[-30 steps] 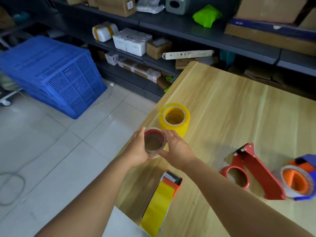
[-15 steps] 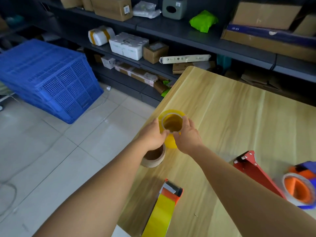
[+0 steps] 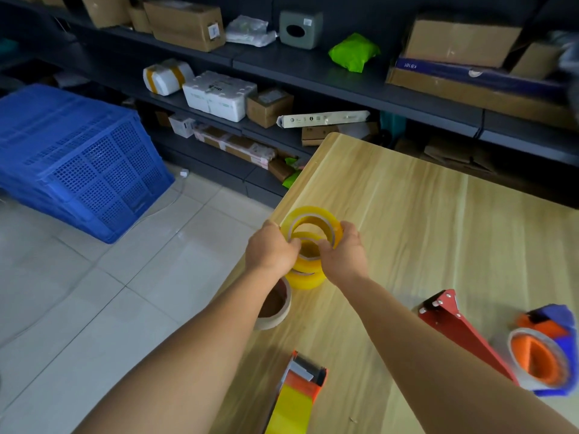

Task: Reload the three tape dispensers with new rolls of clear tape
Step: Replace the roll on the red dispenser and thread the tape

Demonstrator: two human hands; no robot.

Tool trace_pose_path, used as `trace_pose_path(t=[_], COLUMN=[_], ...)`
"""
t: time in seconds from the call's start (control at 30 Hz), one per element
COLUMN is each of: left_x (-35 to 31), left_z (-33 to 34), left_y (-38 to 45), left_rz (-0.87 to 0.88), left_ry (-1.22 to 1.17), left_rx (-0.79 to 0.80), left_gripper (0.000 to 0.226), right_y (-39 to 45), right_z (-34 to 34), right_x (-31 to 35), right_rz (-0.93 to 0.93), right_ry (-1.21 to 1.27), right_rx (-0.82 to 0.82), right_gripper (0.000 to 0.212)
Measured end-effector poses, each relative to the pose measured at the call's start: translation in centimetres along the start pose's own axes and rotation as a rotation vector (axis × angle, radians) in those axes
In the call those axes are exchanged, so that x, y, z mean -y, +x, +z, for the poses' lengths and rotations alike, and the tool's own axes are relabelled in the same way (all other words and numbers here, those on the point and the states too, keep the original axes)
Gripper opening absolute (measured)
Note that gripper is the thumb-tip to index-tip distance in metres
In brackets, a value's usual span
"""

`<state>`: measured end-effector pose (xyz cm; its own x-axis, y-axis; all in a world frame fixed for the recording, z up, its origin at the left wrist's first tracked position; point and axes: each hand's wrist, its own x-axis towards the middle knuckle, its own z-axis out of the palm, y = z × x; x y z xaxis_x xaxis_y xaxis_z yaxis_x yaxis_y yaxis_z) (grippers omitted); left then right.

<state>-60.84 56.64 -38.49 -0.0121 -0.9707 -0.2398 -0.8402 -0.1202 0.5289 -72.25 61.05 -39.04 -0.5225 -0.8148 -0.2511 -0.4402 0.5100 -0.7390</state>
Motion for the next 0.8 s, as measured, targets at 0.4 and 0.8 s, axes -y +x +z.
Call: trace_pose_path(t=[0.4, 0.8], left_x=[-4.0, -7.1], left_z=[-1.0, 0.4], left_y=[-3.8, -9.7], left_rz=[0.514, 0.643], left_ry=[-0.397, -0.510], left_rx=[-0.040, 0.244], left_gripper=[0.051, 0.047], right_y=[-5.4, -10.9], right_z=[-5.5, -10.1], right_x=[-1.5, -5.5], right_rz=[-0.078, -0.109], right_ry=[0.306, 0.222], right_rx=[-0.067, -0.286], right_gripper=[0.037, 0.039])
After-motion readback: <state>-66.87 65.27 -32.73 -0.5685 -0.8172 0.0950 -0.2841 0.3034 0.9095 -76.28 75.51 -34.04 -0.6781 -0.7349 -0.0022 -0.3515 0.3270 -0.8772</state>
